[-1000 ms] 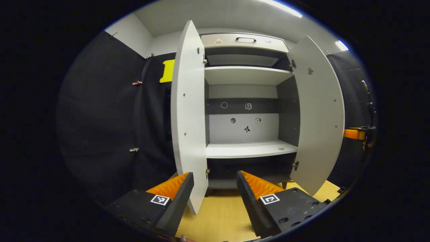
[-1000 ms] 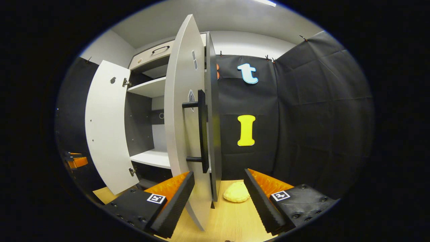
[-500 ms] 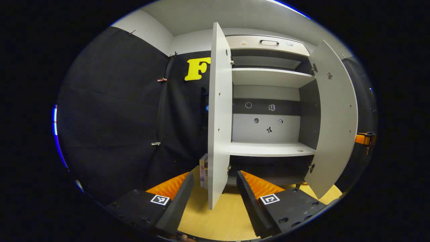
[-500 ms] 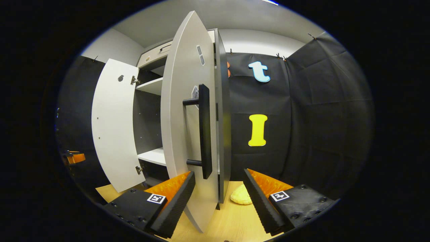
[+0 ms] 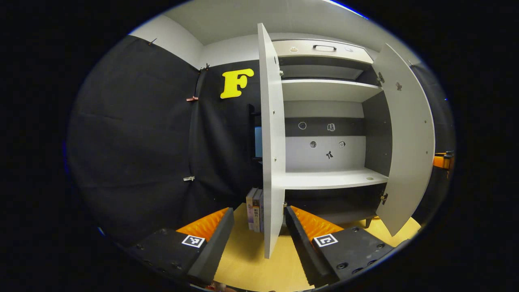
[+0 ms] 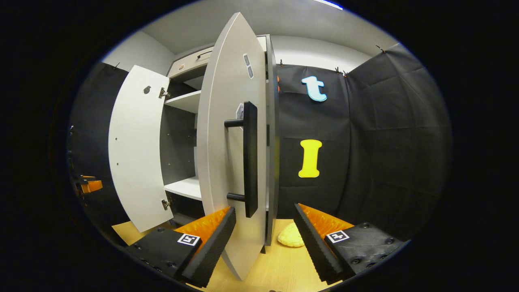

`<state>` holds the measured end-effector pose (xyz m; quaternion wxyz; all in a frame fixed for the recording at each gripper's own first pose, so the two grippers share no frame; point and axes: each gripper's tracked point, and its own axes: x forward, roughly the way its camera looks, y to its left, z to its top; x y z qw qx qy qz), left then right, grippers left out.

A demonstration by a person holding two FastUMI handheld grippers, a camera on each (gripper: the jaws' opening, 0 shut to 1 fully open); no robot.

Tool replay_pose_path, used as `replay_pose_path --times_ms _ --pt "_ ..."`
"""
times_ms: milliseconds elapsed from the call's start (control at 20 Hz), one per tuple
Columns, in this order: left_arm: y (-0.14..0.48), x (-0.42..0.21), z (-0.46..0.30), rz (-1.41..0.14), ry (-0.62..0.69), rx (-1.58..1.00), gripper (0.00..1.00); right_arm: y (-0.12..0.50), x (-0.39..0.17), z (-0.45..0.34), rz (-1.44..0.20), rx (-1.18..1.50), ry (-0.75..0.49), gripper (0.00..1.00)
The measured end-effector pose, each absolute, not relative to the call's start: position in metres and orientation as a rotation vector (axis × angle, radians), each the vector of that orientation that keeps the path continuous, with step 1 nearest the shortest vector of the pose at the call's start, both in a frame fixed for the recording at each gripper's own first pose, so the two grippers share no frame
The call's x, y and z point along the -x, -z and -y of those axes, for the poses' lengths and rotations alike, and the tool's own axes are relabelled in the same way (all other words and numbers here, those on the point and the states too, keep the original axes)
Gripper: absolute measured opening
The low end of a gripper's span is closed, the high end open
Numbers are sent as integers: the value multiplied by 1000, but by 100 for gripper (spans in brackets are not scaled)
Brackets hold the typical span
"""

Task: Grasp the bottle in the cabinet with the left hand and place it on the coaster, then close the right door with the right hand and the left door with the left hand.

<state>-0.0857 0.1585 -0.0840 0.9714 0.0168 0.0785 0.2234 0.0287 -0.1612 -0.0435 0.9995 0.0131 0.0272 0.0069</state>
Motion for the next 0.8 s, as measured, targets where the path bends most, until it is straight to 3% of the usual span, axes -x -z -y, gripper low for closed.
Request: replay_pose_path --times_ms 600,800 --pt "87 47 -243 -146 -371 -38 82 48 -71 74 -40 -25 19 96" --pt "88 32 -253 -148 -321 -46 82 59 -93 18 -67 -37 -78 97"
